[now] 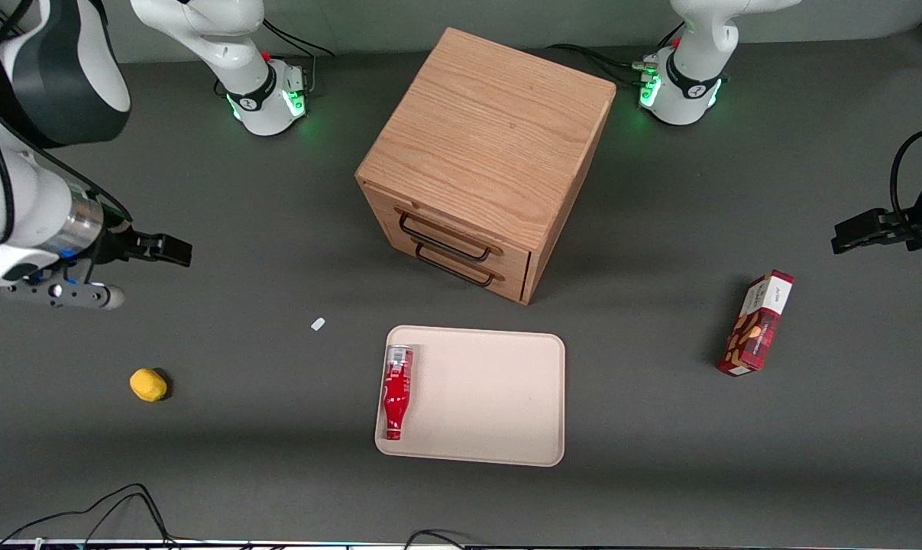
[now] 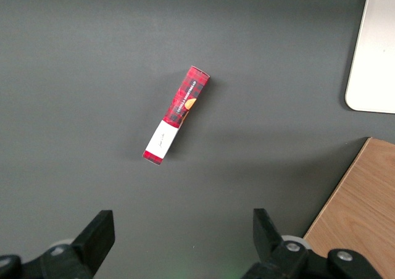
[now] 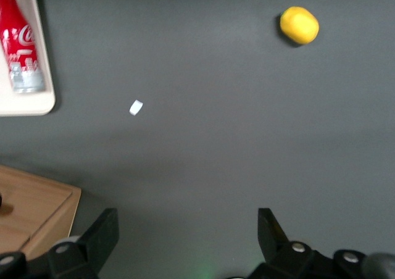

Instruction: Place coke bottle on tray

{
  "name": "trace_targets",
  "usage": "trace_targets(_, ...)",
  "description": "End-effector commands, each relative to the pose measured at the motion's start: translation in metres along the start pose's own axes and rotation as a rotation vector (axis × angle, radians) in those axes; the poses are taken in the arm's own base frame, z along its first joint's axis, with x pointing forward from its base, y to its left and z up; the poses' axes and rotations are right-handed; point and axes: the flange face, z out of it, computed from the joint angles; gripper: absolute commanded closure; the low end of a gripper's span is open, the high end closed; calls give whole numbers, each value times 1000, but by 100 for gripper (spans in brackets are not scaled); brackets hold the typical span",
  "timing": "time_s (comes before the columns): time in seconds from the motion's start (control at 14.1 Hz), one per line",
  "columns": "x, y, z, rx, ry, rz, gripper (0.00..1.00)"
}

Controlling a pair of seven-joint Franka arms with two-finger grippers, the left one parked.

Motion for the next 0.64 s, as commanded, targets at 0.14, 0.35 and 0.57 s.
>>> trace_targets(0.14, -18, 29, -16, 92, -3, 23, 0)
trace_targets(0.35, -16, 30, -14, 91, -8, 24, 0)
trace_targets(0.57, -15, 31, -12, 90, -11, 24, 0)
